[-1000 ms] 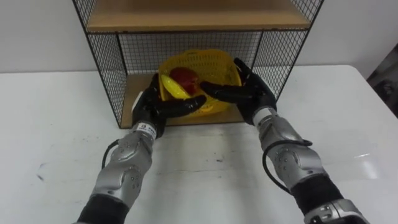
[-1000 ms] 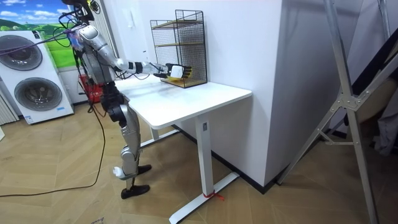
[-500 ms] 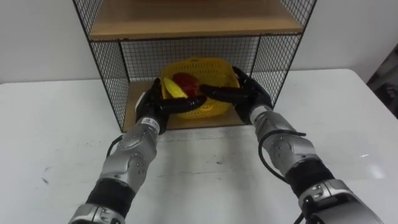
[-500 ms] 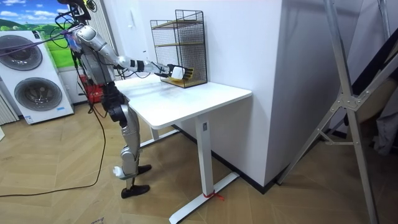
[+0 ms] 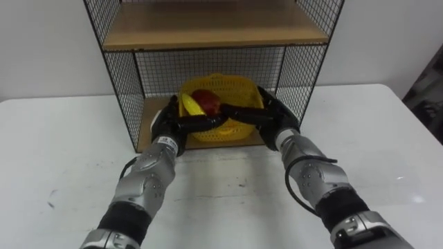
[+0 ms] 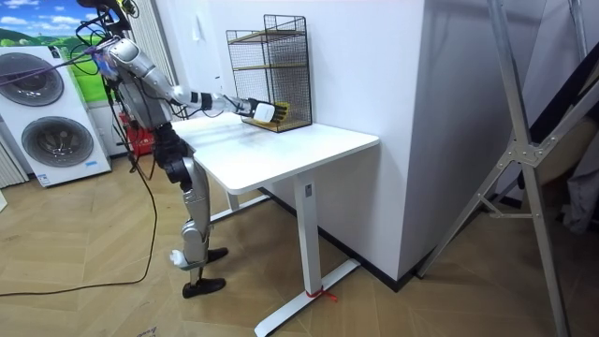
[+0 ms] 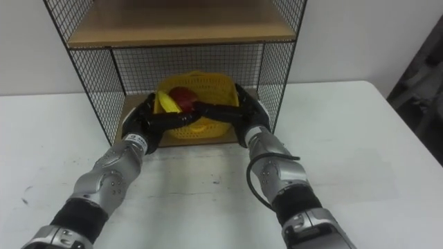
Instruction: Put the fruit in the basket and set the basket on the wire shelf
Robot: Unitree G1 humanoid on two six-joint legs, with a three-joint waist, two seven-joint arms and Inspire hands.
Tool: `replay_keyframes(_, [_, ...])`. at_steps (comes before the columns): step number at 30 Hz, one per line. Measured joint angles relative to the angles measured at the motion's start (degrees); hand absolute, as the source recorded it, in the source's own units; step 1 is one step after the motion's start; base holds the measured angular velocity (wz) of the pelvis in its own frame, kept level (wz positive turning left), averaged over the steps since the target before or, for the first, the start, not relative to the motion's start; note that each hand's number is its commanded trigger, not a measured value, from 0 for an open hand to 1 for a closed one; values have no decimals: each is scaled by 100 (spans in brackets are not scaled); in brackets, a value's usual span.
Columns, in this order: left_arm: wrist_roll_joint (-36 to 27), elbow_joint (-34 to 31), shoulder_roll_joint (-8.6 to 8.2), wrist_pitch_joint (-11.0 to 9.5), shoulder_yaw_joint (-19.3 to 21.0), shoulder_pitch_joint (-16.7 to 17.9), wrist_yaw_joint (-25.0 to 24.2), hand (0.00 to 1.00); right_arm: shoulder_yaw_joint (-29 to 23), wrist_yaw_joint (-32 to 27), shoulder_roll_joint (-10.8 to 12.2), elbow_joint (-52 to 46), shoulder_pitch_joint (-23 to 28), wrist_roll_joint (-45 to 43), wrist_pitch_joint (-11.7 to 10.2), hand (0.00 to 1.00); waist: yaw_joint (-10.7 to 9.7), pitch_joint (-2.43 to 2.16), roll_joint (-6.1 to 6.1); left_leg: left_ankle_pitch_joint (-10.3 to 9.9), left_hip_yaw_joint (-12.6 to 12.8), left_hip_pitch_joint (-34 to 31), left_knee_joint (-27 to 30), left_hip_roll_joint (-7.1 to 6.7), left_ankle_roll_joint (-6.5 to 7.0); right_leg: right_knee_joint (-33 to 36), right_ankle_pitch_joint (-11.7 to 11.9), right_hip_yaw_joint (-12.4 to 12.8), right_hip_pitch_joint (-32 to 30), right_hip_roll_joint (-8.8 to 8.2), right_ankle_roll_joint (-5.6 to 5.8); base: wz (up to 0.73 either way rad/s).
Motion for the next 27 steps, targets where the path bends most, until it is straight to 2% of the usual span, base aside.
replay_keyframes(7, [35, 92, 110, 5, 24, 24, -3, 0, -27, 98, -65, 6, 91, -117, 6, 0, -124, -33, 43, 1, -1, 43, -5, -3, 2, 11, 2, 9, 38, 31, 2, 0])
replay_keyframes(10, [48, 74, 136, 15, 230, 63, 0, 0, -292, 162, -75, 9, 157, -140, 7, 0, -179, -46, 64, 3, 0, 31, -12, -3, 1, 7, 2, 10, 22, 35, 2, 0])
replay_keyframes(14, [45, -120, 234, 53, 565, 89, 0, 0, -511, 303, -84, -26, 160, -161, 40, 0, -272, -124, 164, 8, -13, -65, -8, -8, 5, 6, 2, 1, -66, 34, 3, 0])
replay_keyframes(20, [179, -336, 409, 55, 828, 90, -6, 0, -627, 296, -87, -342, 161, -426, 43, 0, -267, -149, 203, 26, -39, -89, -26, -10, -2, 1, 2, -2, -87, 36, 2, 2])
replay_keyframes(27, [290, -907, 411, 59, 893, 90, -17, 0, -685, 489, -239, -1017, 160, -651, 35, 0, -272, -150, 201, 38, -52, -85, -33, -16, -1, 5, 2, -19, -80, 30, 2, 0])
